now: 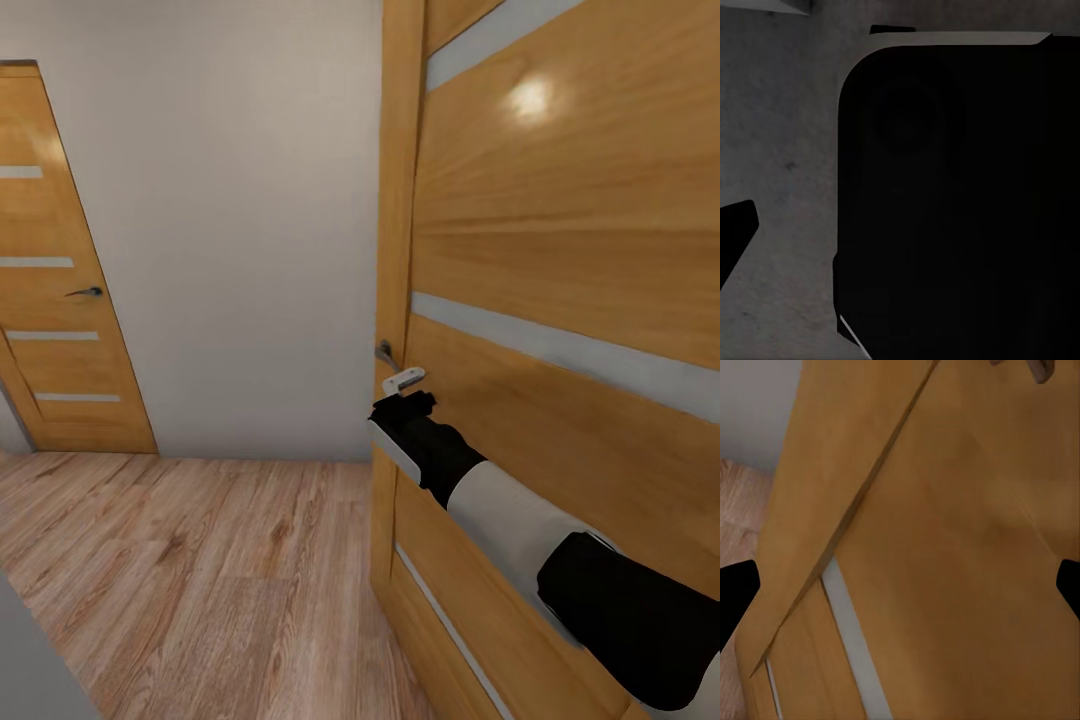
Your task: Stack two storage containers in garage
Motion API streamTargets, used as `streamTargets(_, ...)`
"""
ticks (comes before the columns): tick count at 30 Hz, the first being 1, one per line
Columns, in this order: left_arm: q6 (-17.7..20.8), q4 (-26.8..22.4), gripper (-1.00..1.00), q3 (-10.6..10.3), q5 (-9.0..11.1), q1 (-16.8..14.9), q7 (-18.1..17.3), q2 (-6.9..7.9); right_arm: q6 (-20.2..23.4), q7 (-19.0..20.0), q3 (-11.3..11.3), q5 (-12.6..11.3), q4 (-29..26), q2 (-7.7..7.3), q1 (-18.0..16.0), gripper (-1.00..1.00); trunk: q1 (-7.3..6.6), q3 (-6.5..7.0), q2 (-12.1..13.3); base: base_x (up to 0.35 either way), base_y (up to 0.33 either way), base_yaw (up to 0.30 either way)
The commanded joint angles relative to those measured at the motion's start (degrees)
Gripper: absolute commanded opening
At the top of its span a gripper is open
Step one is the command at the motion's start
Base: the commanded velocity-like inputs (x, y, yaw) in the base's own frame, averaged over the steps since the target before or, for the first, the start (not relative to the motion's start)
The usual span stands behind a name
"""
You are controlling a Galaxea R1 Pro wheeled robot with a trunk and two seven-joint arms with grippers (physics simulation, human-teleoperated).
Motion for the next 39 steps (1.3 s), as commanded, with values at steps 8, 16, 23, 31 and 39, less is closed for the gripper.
streamTargets(8, -0.16, 0.02, 1.0, 0.03, 0.31, -0.02, -0.03, 0.0, 0.4, -0.95, -0.05, 0.28, 2.09, 0.0, -0.09, 1.0, 0.0, -0.06, -0.03, 0.001, 0.0, 0.0)
streamTargets(16, -0.16, 0.02, 1.0, 0.03, 0.31, -0.02, -0.03, 0.0, -2.25, -0.91, -0.24, 0.36, 12.11, 0.0, -0.84, 1.0, 0.0, -0.06, -0.03, 0.0, 0.0, 0.0)
streamTargets(23, -0.16, 0.02, 1.0, 0.03, 0.31, -0.02, -0.03, 0.0, -3.46, -0.9, -0.3, 0.36, 13.18, 0.0, -1.97, 1.0, 0.0, -0.06, -0.03, 0.0, 0.0, 0.0)
streamTargets(31, -0.16, 0.02, 1.0, 0.03, 0.31, -0.02, -0.05, -0.06, -4.49, -0.9, -0.39, 0.31, 13.26, -4.36, -3.36, 1.0, 0.0, -0.06, -0.03, 0.0, 0.0, 0.0)
streamTargets(39, -0.2, 0.04, 1.0, 0.03, 0.31, -0.02, -0.12, -0.08, -5.31, -0.77, -0.39, 0.28, 13.26, -8.34, -4.52, 1.0, 0.0, -0.06, -0.03, 0.0, 0.0, 0.0)
